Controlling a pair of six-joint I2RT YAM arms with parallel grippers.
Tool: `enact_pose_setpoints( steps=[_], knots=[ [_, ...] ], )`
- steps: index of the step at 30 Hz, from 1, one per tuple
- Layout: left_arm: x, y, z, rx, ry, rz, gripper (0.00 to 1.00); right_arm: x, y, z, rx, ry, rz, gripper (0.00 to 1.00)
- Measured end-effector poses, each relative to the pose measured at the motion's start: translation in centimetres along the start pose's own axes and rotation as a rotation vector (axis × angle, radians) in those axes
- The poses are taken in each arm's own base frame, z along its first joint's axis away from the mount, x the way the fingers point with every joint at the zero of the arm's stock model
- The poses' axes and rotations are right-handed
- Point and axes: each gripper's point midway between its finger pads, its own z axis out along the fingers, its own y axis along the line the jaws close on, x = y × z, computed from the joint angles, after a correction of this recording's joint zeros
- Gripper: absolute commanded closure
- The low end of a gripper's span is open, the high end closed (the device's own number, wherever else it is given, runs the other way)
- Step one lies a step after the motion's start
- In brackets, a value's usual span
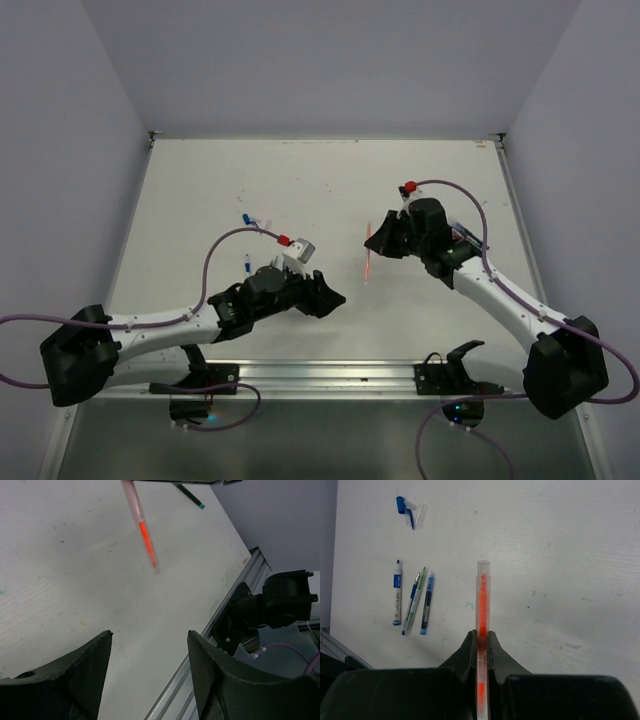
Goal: Open the pen caps
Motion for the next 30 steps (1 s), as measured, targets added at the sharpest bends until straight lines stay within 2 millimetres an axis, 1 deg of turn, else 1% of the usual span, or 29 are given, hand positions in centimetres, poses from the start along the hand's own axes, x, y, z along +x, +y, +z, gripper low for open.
enact_pose_setpoints(
  steps=[3,5,9,14,21,22,24,25,26,27,28,30],
  knots=[
    [0.2,-0.8,1.1,0.049,-0.001,-0.025,0.34,1.9,0.8,0.4,-0.023,0.035,0.012,1.00],
    [0.3,-1.2,1.6,0.072,-0.001,-0.040,0.34,2.7,1.5,0.5,-0.045,0.046,0.019,1.00],
    [0.6,-1.5,2.3,0.096,0.000,-0.058,0.34,3.2,3.3,0.3,-0.095,0.041,0.038,1.00],
    [1.1,-1.2,2.8,0.095,0.014,-0.075,0.35,3.2,5.5,-0.1,-0.157,0.024,0.049,1.00],
    [0.8,-1.0,3.0,0.073,0.003,-0.077,0.39,4.8,7.9,-0.4,-0.214,0.059,0.042,1.00],
    [0.7,-0.9,3.0,0.069,-0.001,-0.077,0.42,5.1,8.2,-0.5,-0.221,0.066,0.040,1.00],
    [0.5,-0.9,3.1,0.062,-0.008,-0.080,0.57,5.5,8.6,-0.6,-0.230,0.074,0.039,1.00],
    [0.5,-0.8,3.1,0.058,-0.009,-0.080,0.67,5.6,8.8,-0.6,-0.237,0.076,0.039,1.00],
    [0.5,-0.7,3.1,0.053,-0.009,-0.081,0.93,5.6,9.0,-0.6,-0.243,0.075,0.039,1.00],
    [0.6,-0.5,3.1,0.045,-0.009,-0.084,1.00,5.6,9.2,-0.7,-0.248,0.073,0.038,0.94],
    [0.9,0.7,3.1,-0.008,-0.003,-0.089,1.00,5.5,9.3,-0.8,-0.253,0.071,0.035,0.90],
    [0.8,1.0,3.1,-0.014,-0.010,-0.086,1.00,5.3,9.4,-0.8,-0.251,0.065,0.034,0.80]
  ],
)
